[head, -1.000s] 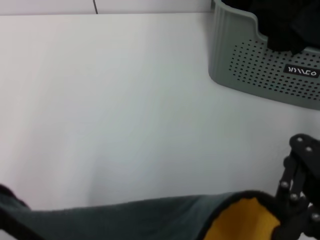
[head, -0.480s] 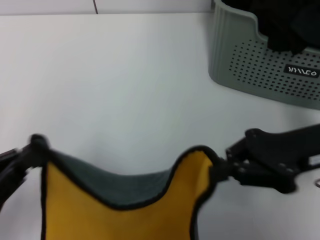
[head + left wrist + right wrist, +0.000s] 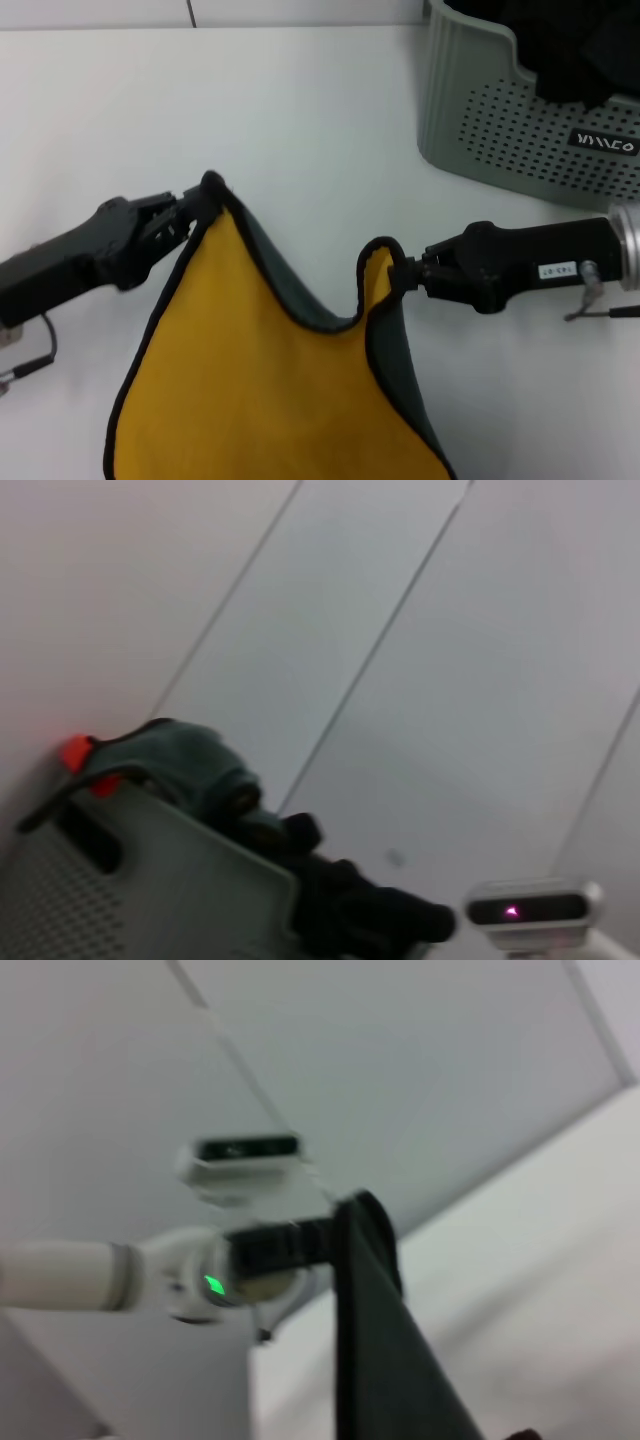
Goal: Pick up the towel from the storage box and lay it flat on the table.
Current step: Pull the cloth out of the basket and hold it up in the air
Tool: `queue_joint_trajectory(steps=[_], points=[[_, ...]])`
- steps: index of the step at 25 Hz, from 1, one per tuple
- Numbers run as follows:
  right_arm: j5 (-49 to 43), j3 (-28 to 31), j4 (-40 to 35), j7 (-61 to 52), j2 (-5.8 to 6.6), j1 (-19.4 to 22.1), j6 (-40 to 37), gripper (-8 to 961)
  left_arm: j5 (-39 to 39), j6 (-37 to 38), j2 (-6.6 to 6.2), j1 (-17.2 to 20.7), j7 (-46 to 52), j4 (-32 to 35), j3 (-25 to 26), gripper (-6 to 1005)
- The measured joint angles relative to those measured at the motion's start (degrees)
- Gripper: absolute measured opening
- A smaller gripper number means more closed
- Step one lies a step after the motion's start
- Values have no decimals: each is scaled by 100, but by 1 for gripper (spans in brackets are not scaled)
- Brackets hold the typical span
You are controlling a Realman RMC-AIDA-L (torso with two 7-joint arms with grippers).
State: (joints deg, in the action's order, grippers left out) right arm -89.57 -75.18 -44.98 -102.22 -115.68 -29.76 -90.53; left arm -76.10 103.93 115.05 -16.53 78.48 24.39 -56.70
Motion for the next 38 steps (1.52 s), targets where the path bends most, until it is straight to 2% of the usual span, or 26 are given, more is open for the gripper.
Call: queue_joint_trajectory(steps=[4,7,9,17,23,30,38], points=[[-231,-148,-17,-5,-18,-72,681,7,-4,-417,11,-120,76,-5,18,20],[-410,-298,-45,-96,0,-233,1038,7,-8,-1078,18,-256,292,-15,9,20],[-749,-308,-158,-337,6,-378,1093,7,-14,-1416,18,-309,401,-17,-9,20],[-2487,-298,-831,-1693,20,-993,1175,7,-18,-1963,17,-354,491,-28,19,20],[-3516,-304,-832,-2212,-2,-1576,1078,7,-16,-2458,78,-435,561,-34,21,21],[-3959,-373,-786,-2343,-34,-1804,1163,8,-46,-3148,166,-607,552,-74,-15,21],[-4371,-558,-759,-2451,-43,-1881,1324,8,-315,-3481,268,-798,415,-81,-16,21]])
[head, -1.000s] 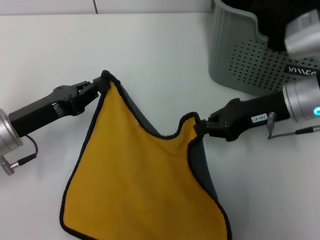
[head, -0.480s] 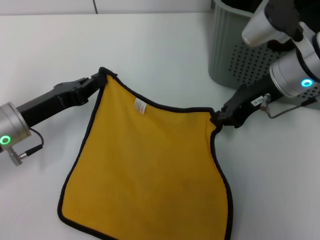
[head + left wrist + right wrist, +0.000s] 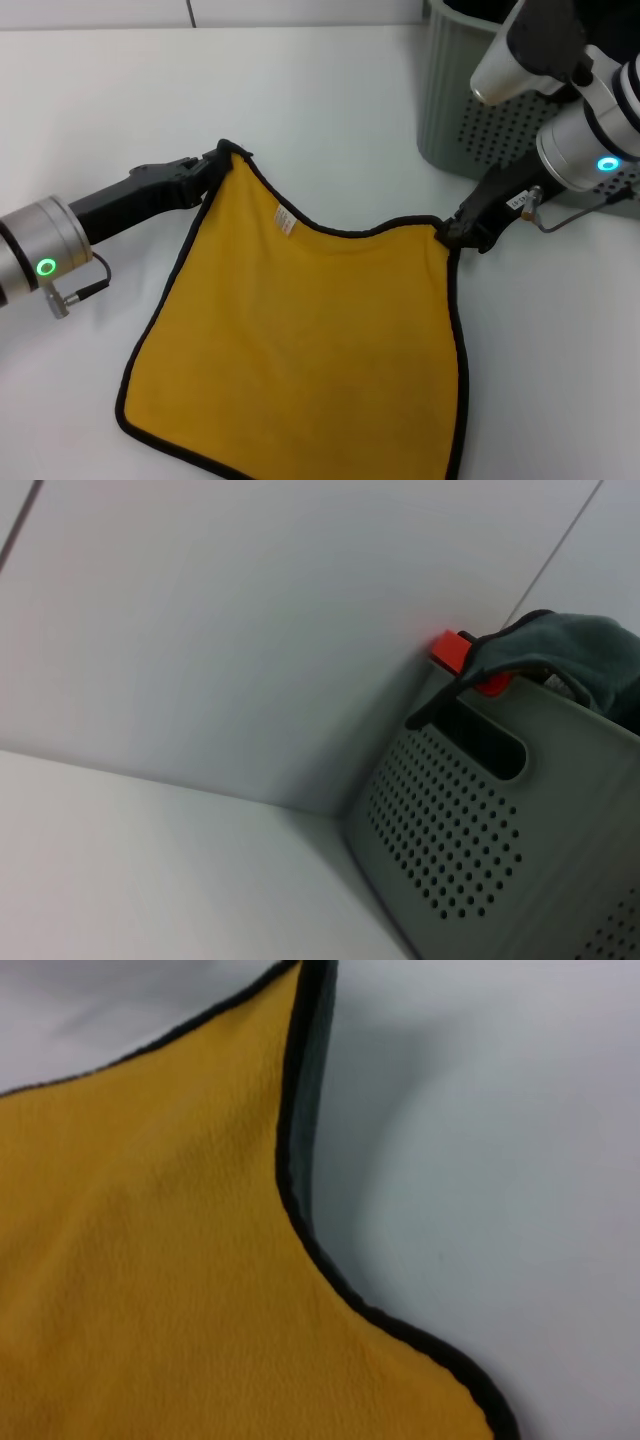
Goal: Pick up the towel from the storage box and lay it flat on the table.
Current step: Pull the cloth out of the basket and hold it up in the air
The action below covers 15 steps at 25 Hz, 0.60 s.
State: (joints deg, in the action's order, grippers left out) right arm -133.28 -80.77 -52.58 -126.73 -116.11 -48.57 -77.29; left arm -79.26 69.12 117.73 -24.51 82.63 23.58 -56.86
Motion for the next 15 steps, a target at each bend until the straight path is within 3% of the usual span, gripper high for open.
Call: queue_joint_trajectory(steps=[15], points=[[-798,-119,198,-269,1,-411,122,15,-6,-272,38,-142,3,45,25,21]])
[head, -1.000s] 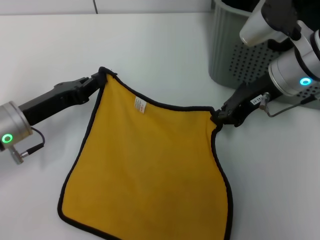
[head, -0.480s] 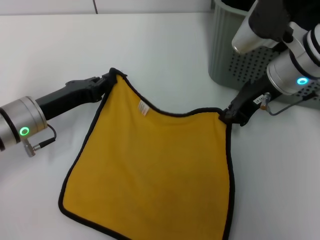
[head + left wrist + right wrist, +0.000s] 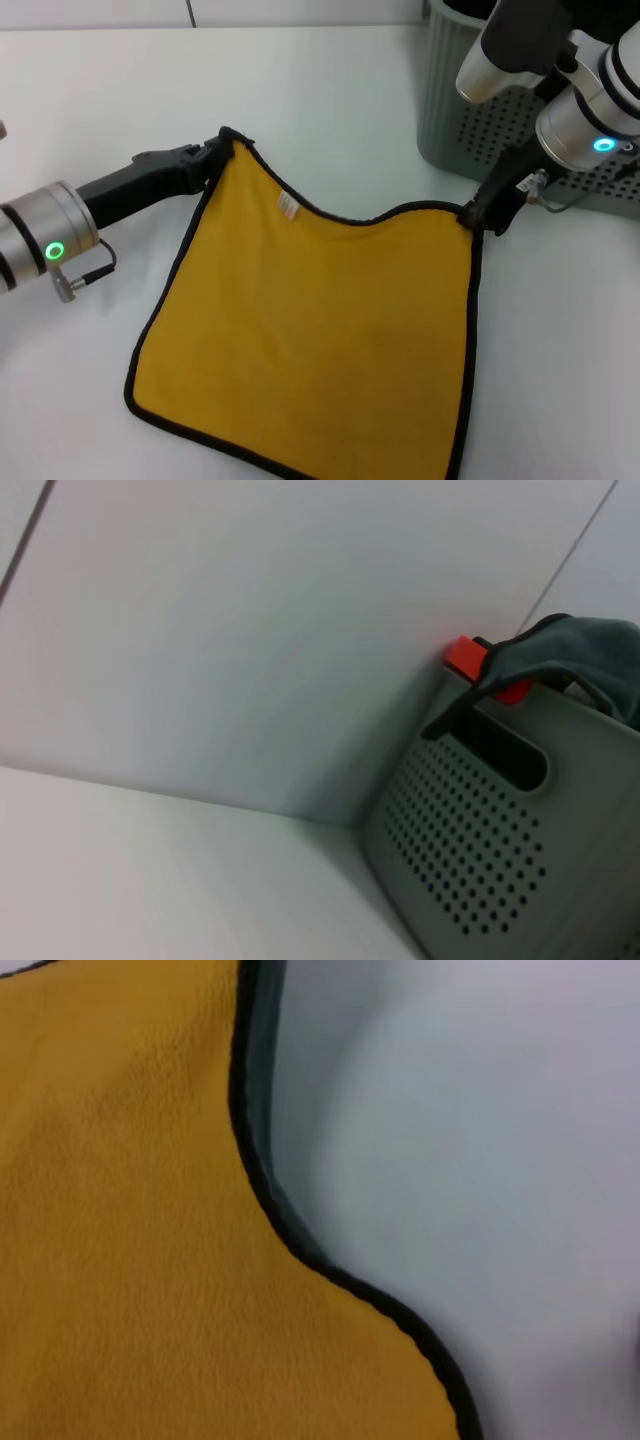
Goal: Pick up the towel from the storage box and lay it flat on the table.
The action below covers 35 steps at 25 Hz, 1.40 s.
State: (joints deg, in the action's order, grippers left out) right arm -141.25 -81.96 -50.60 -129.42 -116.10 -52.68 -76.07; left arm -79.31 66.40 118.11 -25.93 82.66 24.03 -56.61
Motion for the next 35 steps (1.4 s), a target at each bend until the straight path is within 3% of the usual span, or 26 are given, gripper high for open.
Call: queue_joint_trajectory(steps=[9,16,21,27,33,35], points=[[-16,-139,177,-11,-5,-10,456,45,2,-979,125,-305,29,-53,-27,21],[-16,-263,202,-273,-9,23,733,68,35,-1160,129,-345,79,-55,4,21],[-16,-276,123,-393,-9,48,740,164,45,-1207,125,-343,232,-55,6,152],[-25,-290,-336,-520,-8,214,558,280,33,-1211,139,-270,241,-17,-5,394],[18,-293,-1332,-536,-10,726,454,511,80,-1084,123,-157,299,79,46,573],[137,-292,-1596,-492,-9,887,445,659,63,-865,104,-66,296,196,51,633]])
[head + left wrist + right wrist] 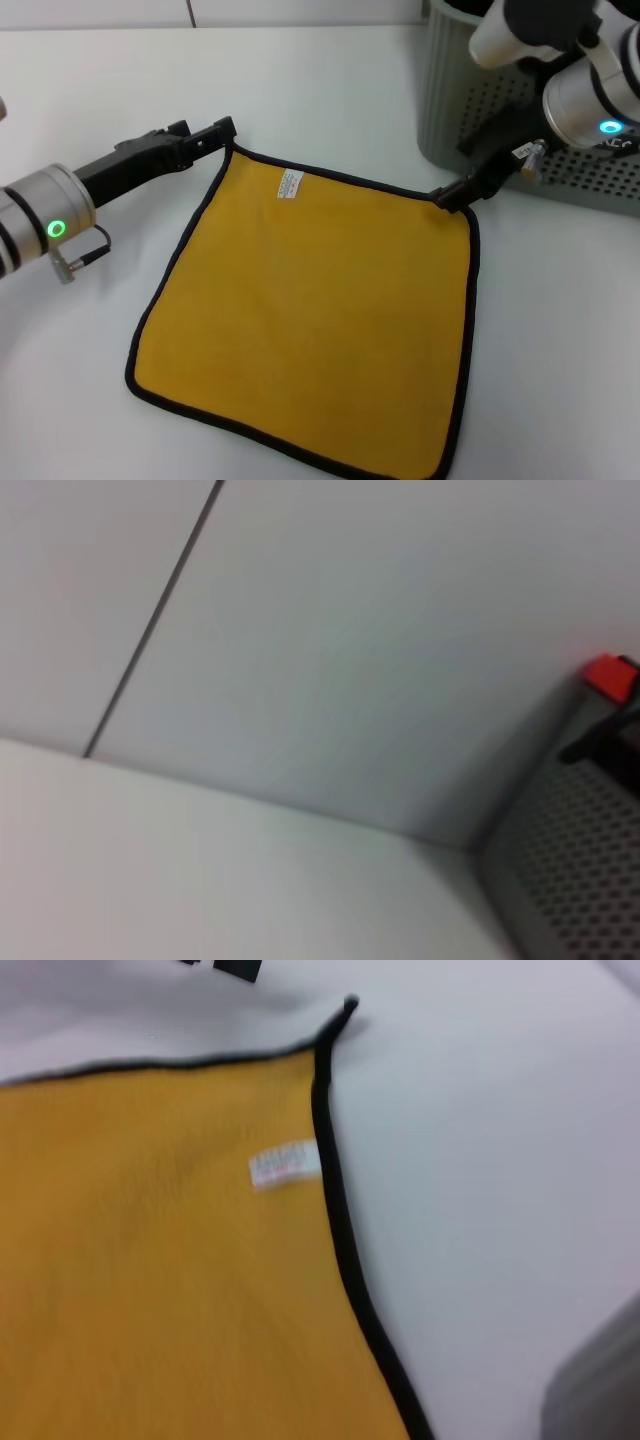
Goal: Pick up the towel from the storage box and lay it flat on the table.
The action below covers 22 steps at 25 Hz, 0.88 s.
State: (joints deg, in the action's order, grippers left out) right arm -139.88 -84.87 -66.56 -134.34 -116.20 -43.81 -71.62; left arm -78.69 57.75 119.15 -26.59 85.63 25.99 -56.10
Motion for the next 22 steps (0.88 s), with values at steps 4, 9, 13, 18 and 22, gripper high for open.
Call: queue_joint_trajectory(steps=[4,9,13,18,22], points=[[934,61,-303,516,30,352,-106,803,-145,713,-54,162,-54,284,-45,793],[2363,636,-748,1564,49,894,-872,850,-263,1818,-202,292,-166,614,-21,874],[3309,1380,-949,2417,48,1403,-1759,852,-262,2415,-279,375,-542,803,-4,894],[4134,2257,-928,3377,63,1856,-2785,854,-330,3209,-336,412,-1231,863,-43,894],[4770,2779,-667,4149,62,1962,-3834,854,-468,4112,-376,372,-1553,867,-95,893]])
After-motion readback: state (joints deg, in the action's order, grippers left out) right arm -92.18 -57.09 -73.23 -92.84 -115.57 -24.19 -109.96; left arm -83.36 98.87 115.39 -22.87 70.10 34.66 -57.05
